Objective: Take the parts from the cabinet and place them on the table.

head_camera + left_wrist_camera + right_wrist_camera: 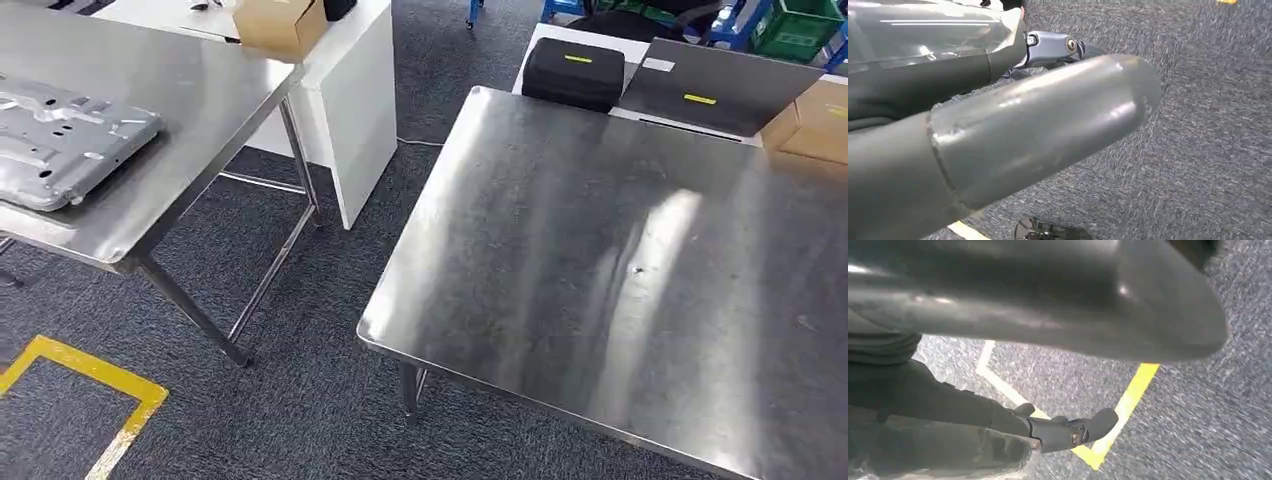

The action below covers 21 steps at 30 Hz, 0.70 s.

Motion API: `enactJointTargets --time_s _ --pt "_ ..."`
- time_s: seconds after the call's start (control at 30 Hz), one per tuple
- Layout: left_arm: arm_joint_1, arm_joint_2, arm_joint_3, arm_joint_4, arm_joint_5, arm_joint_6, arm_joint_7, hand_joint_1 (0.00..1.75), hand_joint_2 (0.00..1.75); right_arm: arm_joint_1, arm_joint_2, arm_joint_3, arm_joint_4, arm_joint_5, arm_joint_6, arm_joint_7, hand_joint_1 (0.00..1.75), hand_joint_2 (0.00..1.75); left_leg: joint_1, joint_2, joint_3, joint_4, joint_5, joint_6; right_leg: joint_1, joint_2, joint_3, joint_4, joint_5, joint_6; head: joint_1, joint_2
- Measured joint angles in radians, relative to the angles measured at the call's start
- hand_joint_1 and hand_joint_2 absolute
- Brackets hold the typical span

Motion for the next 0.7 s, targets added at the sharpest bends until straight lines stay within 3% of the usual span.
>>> enactJointTargets --time_s 0.03,0.1,0.13,0.17,0.2,0.27,0.3,0.33,0.4,0.43,0.47,0.5,0.53,0.63,0.67,0.7 --pt "0.000 0.000 0.000 0.000 0.000 0.000 -0.001 0.00 0.00 0.000 0.000 0.000 0.000 0.000 0.000 0.000 0.00 0.00 0.001 -0.001 0.000 -0.001 0.002 -0.004 0.000 0.001 0.001 0.004 0.008 -0.013 -0.005 0.000" --pt "0.000 0.000 0.000 0.000 0.000 0.000 -0.002 0.00 0.00 0.001 0.000 0.000 0.000 0.000 0.000 0.000 0.00 0.00 0.005 -0.001 -0.001 -0.002 0.008 -0.013 0.004 0.001 -0.002 0.009 0.012 -0.020 -0.006 0.000" --pt "0.001 0.000 0.000 0.000 0.000 0.000 -0.003 0.00 0.00 0.000 0.000 0.000 0.000 0.000 0.000 0.000 0.00 0.00 0.006 -0.002 -0.005 0.000 0.008 -0.018 -0.006 -0.001 -0.002 0.004 0.019 -0.031 -0.006 0.000" --pt "0.001 0.002 0.000 0.000 0.000 0.000 -0.003 0.00 0.00 -0.002 0.002 0.000 0.000 0.000 -0.001 0.000 0.00 0.00 0.011 0.000 -0.013 0.016 -0.012 -0.024 -0.012 -0.003 -0.005 0.002 0.025 -0.040 -0.006 0.000" --pt "0.000 0.002 0.000 0.000 0.000 0.000 -0.005 0.00 0.00 -0.002 0.002 0.000 0.000 0.000 -0.002 0.000 0.00 0.00 0.013 0.002 -0.029 0.060 -0.056 -0.029 -0.012 -0.004 -0.010 0.002 0.030 -0.051 -0.010 0.000" --pt "0.000 0.002 0.000 0.000 0.000 0.000 -0.005 0.00 0.00 -0.003 0.002 0.000 0.000 0.000 -0.002 0.000 0.00 0.00 0.017 0.004 -0.091 0.213 -0.147 -0.040 -0.008 -0.008 -0.021 0.003 0.036 -0.060 -0.010 0.000" --pt "0.000 0.002 0.000 0.000 0.000 0.000 -0.006 0.00 0.00 -0.002 0.002 0.000 0.000 0.000 -0.002 0.000 0.00 0.00 0.018 0.005 -0.119 0.290 -0.179 -0.044 -0.007 -0.011 -0.029 0.003 0.041 -0.062 -0.011 0.000" --pt "0.001 0.002 0.000 0.000 0.000 0.000 -0.006 0.00 0.00 -0.001 0.002 0.000 0.000 0.000 -0.002 0.000 0.00 0.00 0.019 0.005 -0.125 0.316 -0.184 -0.046 -0.006 -0.013 -0.035 0.003 0.045 -0.061 -0.010 0.000" --pt "0.001 0.002 0.000 0.000 0.001 0.000 -0.006 0.00 0.00 -0.001 0.001 0.000 0.000 0.000 -0.002 0.000 0.00 0.00 0.022 0.006 -0.079 0.254 -0.147 -0.046 -0.006 -0.014 -0.044 0.004 0.055 -0.059 -0.011 0.000" --pt "0.000 0.003 0.000 0.000 0.001 0.000 -0.006 0.00 0.00 -0.002 0.002 0.000 0.000 0.000 -0.002 0.000 0.00 0.00 0.025 0.008 0.006 0.120 -0.096 -0.043 -0.006 -0.014 -0.051 0.004 0.062 -0.054 -0.011 0.000" --pt "-0.002 0.003 0.000 0.000 0.001 0.000 -0.006 0.00 0.00 -0.003 0.002 0.000 0.000 0.000 -0.002 0.000 0.00 0.00 0.026 0.011 0.064 0.034 -0.075 -0.040 -0.006 -0.014 -0.052 0.004 0.066 -0.049 -0.011 0.000" --pt "-0.006 0.003 0.000 0.000 0.001 0.000 -0.007 0.00 0.00 -0.004 0.002 0.001 0.000 0.000 -0.002 0.000 0.00 0.00 0.023 0.012 0.093 -0.024 -0.084 -0.037 0.001 -0.014 -0.054 0.007 0.070 -0.042 -0.012 0.000" --pt "-0.007 0.003 0.000 0.000 0.001 -0.002 -0.008 0.00 0.00 -0.004 0.002 0.001 0.000 0.000 -0.002 0.000 0.00 0.00 0.019 0.010 0.091 -0.019 -0.072 -0.032 0.005 -0.015 -0.054 0.007 0.073 -0.038 -0.008 0.000" --pt "-0.004 0.003 0.000 0.000 0.002 -0.006 -0.010 0.00 0.00 -0.006 0.002 0.001 0.000 0.000 -0.002 0.000 0.00 0.00 0.006 0.009 0.082 -0.021 -0.054 -0.007 -0.001 -0.016 -0.059 -0.003 0.095 -0.012 -0.005 0.000" --pt "-0.005 0.001 0.000 0.000 0.002 -0.009 -0.010 0.00 0.00 -0.006 0.001 0.001 0.000 0.000 -0.003 0.000 0.00 0.00 0.015 0.014 0.069 -0.032 -0.033 0.006 -0.001 -0.015 -0.064 0.012 0.084 -0.009 -0.004 0.000" --pt "-0.006 0.002 0.000 0.000 0.002 -0.010 -0.011 0.00 0.00 -0.006 0.000 0.001 0.000 0.000 -0.003 0.000 0.00 0.00 0.010 0.014 0.060 -0.035 -0.025 0.011 -0.002 -0.010 -0.084 0.041 0.043 -0.016 -0.005 0.000"
